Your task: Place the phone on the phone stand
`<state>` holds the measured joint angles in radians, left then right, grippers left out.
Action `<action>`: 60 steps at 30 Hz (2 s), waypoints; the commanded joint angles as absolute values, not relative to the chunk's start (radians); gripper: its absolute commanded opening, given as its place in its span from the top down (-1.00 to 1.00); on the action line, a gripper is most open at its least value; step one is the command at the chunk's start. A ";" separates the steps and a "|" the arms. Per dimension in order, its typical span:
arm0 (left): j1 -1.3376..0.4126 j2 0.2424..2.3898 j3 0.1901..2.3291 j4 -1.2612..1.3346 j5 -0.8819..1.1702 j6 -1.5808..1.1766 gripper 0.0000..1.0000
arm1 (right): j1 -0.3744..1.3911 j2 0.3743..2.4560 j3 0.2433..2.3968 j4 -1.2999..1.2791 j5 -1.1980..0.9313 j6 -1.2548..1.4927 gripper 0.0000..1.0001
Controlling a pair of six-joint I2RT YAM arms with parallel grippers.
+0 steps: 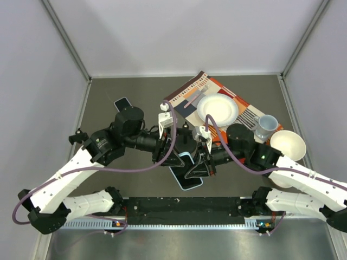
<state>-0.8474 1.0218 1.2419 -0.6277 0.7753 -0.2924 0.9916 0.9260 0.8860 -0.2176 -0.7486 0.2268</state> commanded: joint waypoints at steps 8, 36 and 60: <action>-0.867 1.035 1.238 -0.577 0.828 -0.276 0.38 | 0.991 0.917 0.950 -0.117 -0.762 0.219 1.00; -0.873 0.699 1.373 -0.990 -0.172 -0.434 1.00 | 0.983 0.960 0.913 -0.240 -0.026 0.347 -0.92; -0.873 0.819 1.186 -0.539 0.591 -0.357 1.00 | 1.035 1.077 0.836 0.230 -0.865 0.403 0.42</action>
<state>-0.8722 0.8234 1.1648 -0.6968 0.5148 -0.3454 1.0256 1.0840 0.8547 0.1154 -0.8291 0.3698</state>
